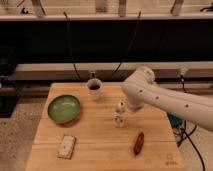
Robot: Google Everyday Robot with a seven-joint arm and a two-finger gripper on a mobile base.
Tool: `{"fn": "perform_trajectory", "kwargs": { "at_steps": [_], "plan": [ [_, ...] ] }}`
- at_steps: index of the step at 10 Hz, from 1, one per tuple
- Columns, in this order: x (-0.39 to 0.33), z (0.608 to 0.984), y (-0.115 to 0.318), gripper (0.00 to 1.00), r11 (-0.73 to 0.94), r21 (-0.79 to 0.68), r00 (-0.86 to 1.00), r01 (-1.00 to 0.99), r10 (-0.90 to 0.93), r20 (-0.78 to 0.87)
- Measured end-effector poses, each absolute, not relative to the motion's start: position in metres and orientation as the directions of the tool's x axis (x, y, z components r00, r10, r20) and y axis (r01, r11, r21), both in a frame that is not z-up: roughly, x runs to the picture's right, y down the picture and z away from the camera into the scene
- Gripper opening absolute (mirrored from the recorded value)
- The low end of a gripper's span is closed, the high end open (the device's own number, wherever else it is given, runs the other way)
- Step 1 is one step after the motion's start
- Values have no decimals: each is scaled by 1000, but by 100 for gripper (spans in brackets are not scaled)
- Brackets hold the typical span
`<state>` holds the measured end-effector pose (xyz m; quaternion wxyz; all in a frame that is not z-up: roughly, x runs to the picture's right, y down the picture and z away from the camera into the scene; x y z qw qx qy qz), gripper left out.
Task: Knock the bottle over
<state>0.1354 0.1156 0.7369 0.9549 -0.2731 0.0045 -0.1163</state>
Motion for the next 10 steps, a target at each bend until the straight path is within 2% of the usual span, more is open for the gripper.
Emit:
{"fn": "perform_trajectory", "kwargs": {
  "at_steps": [6, 10],
  "plan": [
    [88, 745, 113, 1, 796, -527, 951, 297, -297, 87],
    [81, 749, 115, 1, 786, -531, 944, 317, -314, 100]
  ]
}}
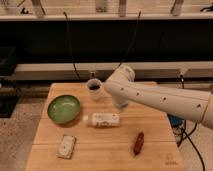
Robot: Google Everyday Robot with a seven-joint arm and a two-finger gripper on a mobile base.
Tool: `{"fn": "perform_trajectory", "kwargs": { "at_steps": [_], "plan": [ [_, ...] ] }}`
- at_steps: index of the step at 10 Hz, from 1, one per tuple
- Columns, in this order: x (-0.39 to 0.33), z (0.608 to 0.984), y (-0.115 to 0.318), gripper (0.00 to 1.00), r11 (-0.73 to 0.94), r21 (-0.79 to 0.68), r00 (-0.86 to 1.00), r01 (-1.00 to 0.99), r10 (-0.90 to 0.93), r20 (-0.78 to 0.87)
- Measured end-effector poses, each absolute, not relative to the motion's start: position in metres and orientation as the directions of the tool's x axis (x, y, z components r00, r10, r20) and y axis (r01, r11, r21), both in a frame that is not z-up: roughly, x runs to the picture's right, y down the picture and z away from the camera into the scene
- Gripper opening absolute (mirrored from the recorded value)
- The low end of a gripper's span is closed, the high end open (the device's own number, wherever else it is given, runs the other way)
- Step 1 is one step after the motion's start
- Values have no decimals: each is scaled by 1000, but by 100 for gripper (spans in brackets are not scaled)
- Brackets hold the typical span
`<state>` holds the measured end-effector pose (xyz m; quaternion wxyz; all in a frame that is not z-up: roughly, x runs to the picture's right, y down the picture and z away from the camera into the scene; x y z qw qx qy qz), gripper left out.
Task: Knock the bottle over
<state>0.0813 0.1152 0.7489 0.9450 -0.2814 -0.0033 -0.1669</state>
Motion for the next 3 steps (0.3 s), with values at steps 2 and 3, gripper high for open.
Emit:
{"fn": "perform_trajectory", "kwargs": {
  "at_steps": [2, 3],
  "plan": [
    [54, 749, 117, 1, 781, -527, 938, 337, -328, 114],
    [44, 749, 117, 1, 780, -526, 937, 340, -331, 115]
  ]
}}
